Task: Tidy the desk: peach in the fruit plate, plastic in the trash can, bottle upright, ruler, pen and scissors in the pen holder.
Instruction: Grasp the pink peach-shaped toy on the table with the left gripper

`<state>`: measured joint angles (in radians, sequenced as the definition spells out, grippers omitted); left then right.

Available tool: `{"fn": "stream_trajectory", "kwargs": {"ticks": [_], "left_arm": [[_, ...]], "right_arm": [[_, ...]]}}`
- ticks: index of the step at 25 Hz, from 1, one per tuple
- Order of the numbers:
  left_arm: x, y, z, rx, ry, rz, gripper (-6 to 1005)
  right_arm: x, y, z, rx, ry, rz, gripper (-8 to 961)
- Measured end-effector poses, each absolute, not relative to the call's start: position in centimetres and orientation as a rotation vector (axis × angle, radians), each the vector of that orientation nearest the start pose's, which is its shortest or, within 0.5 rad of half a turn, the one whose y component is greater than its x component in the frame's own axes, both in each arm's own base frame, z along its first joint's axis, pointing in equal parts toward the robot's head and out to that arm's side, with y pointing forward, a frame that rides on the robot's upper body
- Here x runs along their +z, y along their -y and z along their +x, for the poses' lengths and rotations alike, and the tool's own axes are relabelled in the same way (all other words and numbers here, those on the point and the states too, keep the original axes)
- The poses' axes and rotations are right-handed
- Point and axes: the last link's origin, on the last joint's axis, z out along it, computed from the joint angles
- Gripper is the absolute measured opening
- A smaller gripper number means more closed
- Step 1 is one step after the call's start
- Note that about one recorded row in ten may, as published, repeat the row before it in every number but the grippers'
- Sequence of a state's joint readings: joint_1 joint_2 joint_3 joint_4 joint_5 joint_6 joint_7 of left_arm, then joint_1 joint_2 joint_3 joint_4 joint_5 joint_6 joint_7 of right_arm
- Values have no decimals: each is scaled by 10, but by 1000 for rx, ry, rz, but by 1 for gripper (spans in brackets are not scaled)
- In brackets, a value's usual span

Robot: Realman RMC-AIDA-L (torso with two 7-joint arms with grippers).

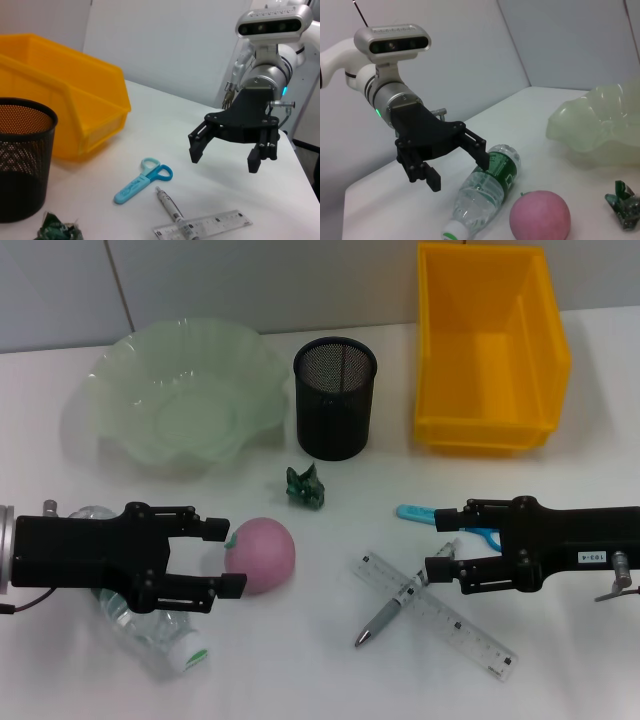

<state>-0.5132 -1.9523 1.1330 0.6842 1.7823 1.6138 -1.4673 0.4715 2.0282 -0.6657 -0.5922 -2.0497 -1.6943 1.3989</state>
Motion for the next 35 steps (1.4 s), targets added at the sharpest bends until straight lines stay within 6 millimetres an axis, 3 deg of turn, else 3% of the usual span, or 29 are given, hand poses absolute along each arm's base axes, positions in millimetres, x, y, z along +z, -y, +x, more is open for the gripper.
{"fn": "stream_trajectory", "kwargs": {"ticks": [21,22,23,25,29,31,35], "left_arm": [[5,-321,-240,-580,488,-3022,768],[3,-331,-227,-502,426,-3044,768],[3,-331,-227,-502,426,-3044,768],[-11,-345,-214,-316,364,-3076,768],[-22,-353,-206,-206,328,-3078,769],[-36,-363,-203,-72,287,-3041,769],[-44,-367,-202,2,284,-3024,769]], "right_arm": [[7,-297,286,731,-767,-2808,814],[7,-297,286,731,-767,-2808,814],[7,-297,286,731,-767,-2808,814],[7,-297,286,731,-768,-2808,814],[8,-296,287,732,-775,-2803,814],[8,-296,287,733,-776,-2801,814],[9,-296,287,734,-779,-2798,814]]}}
